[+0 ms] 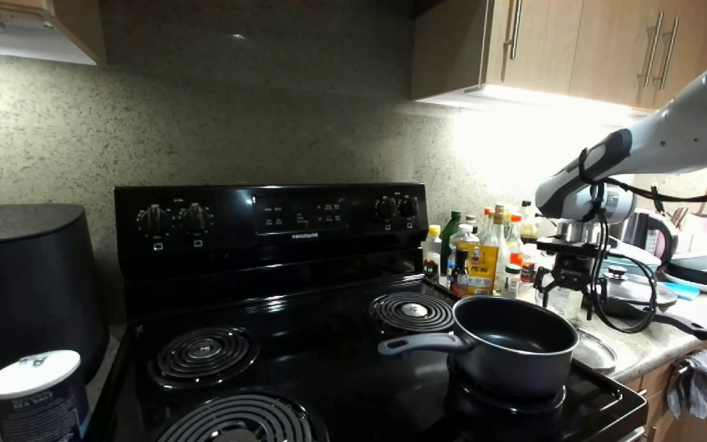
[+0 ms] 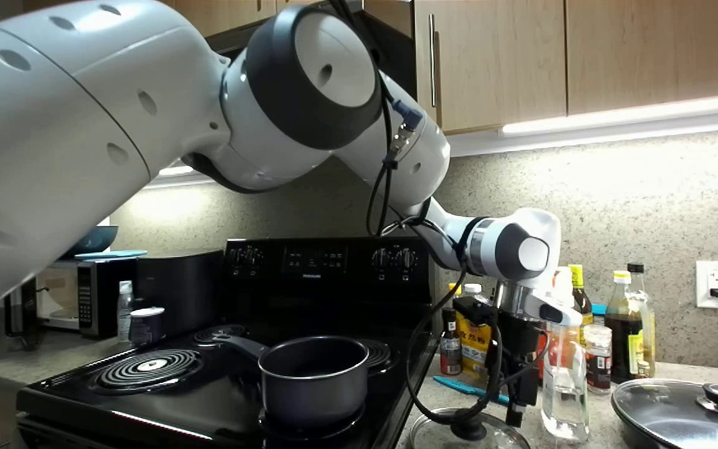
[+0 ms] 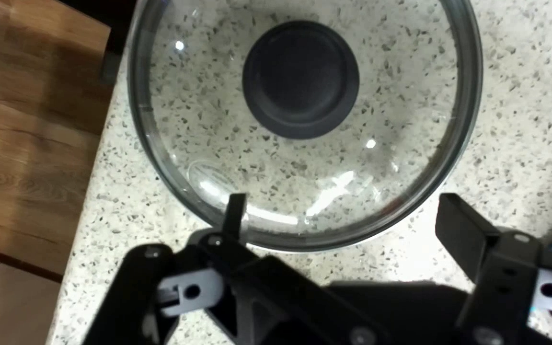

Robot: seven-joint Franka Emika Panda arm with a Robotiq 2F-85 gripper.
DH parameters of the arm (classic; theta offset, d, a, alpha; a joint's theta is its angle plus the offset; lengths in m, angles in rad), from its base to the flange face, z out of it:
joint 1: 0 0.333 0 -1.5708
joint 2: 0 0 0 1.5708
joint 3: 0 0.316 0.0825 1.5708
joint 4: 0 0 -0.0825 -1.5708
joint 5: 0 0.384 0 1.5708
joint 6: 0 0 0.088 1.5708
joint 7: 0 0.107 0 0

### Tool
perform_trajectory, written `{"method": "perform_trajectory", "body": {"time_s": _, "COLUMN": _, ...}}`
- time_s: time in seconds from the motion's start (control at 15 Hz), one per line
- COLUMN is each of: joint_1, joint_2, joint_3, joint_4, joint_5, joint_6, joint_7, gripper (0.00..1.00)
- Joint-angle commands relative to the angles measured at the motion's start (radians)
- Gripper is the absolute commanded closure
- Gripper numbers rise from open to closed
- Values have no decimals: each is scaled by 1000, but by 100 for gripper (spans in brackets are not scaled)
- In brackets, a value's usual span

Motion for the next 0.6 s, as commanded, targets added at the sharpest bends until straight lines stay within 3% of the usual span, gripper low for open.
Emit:
{"method": "perform_trajectory", "body": {"time_s": 0.0, "joint_1": 1, "joint_2": -166, "joint_3": -8, "joint_4": -227, "joint_5": 12, "joint_6": 100, "joint_7": -91, "gripper": 0}}
{"method": "perform_trajectory", "body": {"time_s": 0.13, "joint_1": -7, "joint_2": -216, "joint_3": -8, "joint_4": -282, "joint_5": 32, "joint_6": 117, "joint_7": -124, "gripper": 0}}
{"method": "perform_trajectory", "body": {"time_s": 0.2, "joint_1": 2, "joint_2": -116, "joint_3": -17, "joint_4": -153, "joint_5": 10, "joint_6": 66, "joint_7": -72, "gripper": 0}}
{"method": "perform_trajectory", "body": {"time_s": 0.53, "joint_1": 26, "joint_2": -165, "joint_3": -24, "joint_4": -221, "joint_5": -27, "joint_6": 86, "joint_7": -92, "gripper": 0}}
